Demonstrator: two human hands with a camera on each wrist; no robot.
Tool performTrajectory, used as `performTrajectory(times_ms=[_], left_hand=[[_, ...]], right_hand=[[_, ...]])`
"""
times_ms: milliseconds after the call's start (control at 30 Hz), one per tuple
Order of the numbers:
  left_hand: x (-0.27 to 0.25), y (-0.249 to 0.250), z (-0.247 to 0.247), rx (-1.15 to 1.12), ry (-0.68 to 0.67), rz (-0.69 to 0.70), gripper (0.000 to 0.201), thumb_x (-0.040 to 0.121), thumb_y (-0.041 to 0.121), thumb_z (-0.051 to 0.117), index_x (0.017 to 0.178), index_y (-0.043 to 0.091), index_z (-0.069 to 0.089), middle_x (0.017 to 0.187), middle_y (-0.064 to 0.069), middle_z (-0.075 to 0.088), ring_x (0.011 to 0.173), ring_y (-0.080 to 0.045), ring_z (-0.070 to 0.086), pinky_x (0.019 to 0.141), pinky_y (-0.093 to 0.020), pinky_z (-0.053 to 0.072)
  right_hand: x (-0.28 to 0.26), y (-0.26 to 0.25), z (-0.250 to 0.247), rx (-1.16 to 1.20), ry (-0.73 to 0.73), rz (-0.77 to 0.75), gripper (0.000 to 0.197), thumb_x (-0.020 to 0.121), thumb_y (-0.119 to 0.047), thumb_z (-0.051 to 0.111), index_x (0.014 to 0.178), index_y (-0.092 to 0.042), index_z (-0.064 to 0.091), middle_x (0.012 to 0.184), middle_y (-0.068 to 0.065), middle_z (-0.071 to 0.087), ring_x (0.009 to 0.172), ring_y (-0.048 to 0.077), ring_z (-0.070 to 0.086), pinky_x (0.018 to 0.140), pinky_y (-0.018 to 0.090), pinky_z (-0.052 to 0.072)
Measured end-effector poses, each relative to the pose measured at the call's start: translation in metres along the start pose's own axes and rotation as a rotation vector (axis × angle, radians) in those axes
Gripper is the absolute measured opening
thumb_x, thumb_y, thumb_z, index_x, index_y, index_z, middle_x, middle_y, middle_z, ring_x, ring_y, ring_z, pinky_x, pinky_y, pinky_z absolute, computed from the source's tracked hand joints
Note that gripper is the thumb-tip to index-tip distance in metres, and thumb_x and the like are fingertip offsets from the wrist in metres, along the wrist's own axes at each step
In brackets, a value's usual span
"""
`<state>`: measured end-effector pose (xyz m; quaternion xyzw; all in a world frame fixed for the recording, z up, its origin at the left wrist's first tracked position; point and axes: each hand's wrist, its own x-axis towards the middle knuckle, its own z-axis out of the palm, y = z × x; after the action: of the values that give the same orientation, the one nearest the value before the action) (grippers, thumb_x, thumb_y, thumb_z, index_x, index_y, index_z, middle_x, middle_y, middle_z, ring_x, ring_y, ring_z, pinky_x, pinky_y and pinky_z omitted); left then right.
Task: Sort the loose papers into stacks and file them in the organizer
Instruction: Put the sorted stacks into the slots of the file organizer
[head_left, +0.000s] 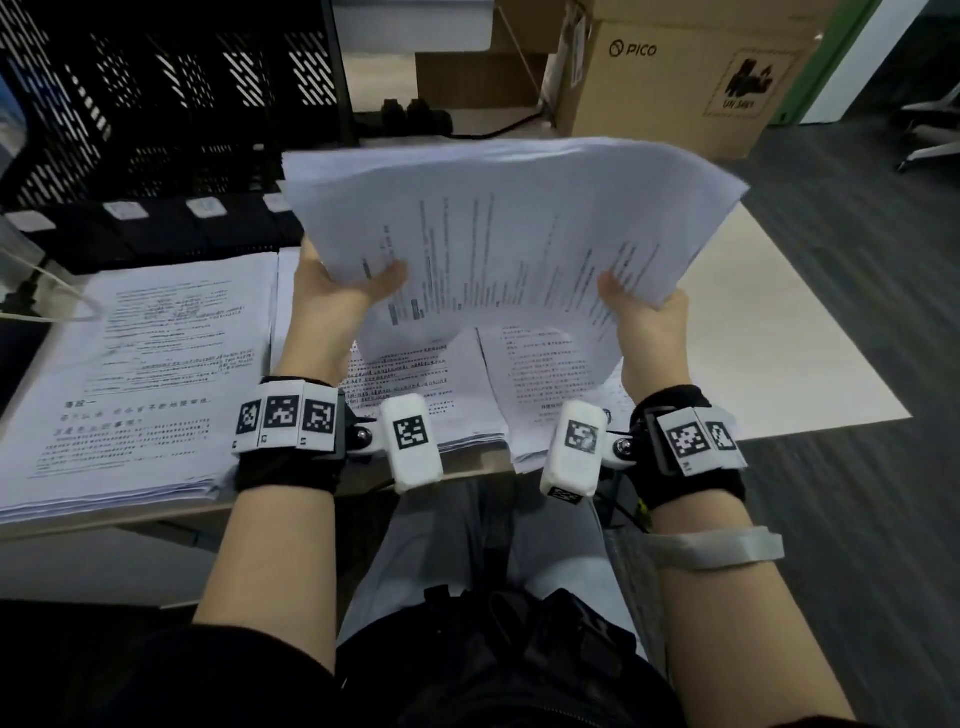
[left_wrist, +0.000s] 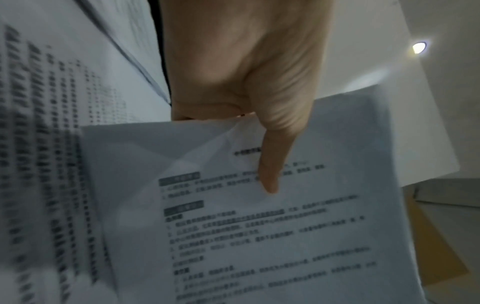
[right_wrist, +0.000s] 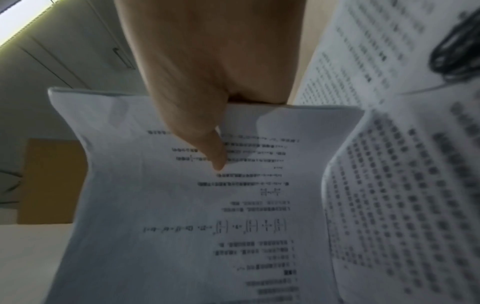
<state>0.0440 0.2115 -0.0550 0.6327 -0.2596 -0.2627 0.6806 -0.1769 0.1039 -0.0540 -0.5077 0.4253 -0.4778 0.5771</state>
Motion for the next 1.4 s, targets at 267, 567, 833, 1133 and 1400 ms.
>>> performTrajectory(times_ms=[267, 567, 833, 1133, 1400], left_hand=[[-0.003, -0.002, 0.005, -0.009, 0.016, -0.013, 0.044, 0.082, 0.004, 0.069, 0.122, 0.003, 0.052, 0.103, 0.004, 0.067, 0.091, -0.001, 0.066, 0.073, -0.015, 0.055], [-0.017, -0.012, 0.002, 0.122, -0.135, -0.119, 0.033, 0.097, 0.005, 0.044, 0.130, 0.010, 0.048, 0.122, 0.001, 0.058, 0.116, -0.019, 0.056, 0.100, -0.035, 0.045], [-0.034, 0.040, -0.019, 0.037, 0.201, 0.251, 0.012, 0.089, 0.011, 0.061, 0.097, 0.018, 0.055, 0.093, 0.007, 0.065, 0.080, 0.001, 0.064, 0.076, -0.020, 0.052], [-0.059, 0.083, -0.041, -0.347, 0.148, 0.241, 0.033, 0.084, -0.001, 0.063, 0.112, 0.011, 0.051, 0.102, -0.004, 0.065, 0.088, -0.017, 0.069, 0.071, -0.032, 0.057], [-0.031, 0.102, -0.028, 0.049, -0.013, 0.050, 0.041, 0.090, 0.006, 0.057, 0.129, 0.007, 0.044, 0.108, -0.002, 0.058, 0.076, -0.018, 0.062, 0.042, -0.016, 0.048]], right_hand=[[-0.002, 0.001, 0.002, -0.036, 0.001, 0.037, 0.040, 0.090, -0.008, 0.059, 0.098, 0.028, 0.043, 0.086, 0.016, 0.051, 0.083, 0.021, 0.045, 0.075, 0.036, 0.039], [-0.004, 0.006, 0.003, -0.145, -0.014, 0.124, 0.036, 0.095, -0.015, 0.055, 0.126, 0.003, 0.051, 0.121, 0.013, 0.060, 0.114, 0.029, 0.056, 0.097, 0.040, 0.047], [-0.029, -0.036, 0.011, -0.069, -0.046, -0.128, 0.014, 0.096, -0.005, 0.049, 0.100, 0.000, 0.062, 0.086, 0.000, 0.059, 0.082, 0.013, 0.055, 0.072, 0.023, 0.048], [-0.031, -0.055, 0.045, -0.053, -0.119, -0.024, 0.010, 0.094, -0.006, 0.054, 0.100, -0.008, 0.062, 0.103, 0.007, 0.063, 0.098, 0.024, 0.061, 0.086, 0.036, 0.055], [-0.017, -0.074, 0.112, -0.076, -0.289, 0.058, 0.032, 0.093, -0.004, 0.055, 0.124, 0.002, 0.054, 0.114, 0.011, 0.062, 0.107, 0.024, 0.059, 0.093, 0.036, 0.049]])
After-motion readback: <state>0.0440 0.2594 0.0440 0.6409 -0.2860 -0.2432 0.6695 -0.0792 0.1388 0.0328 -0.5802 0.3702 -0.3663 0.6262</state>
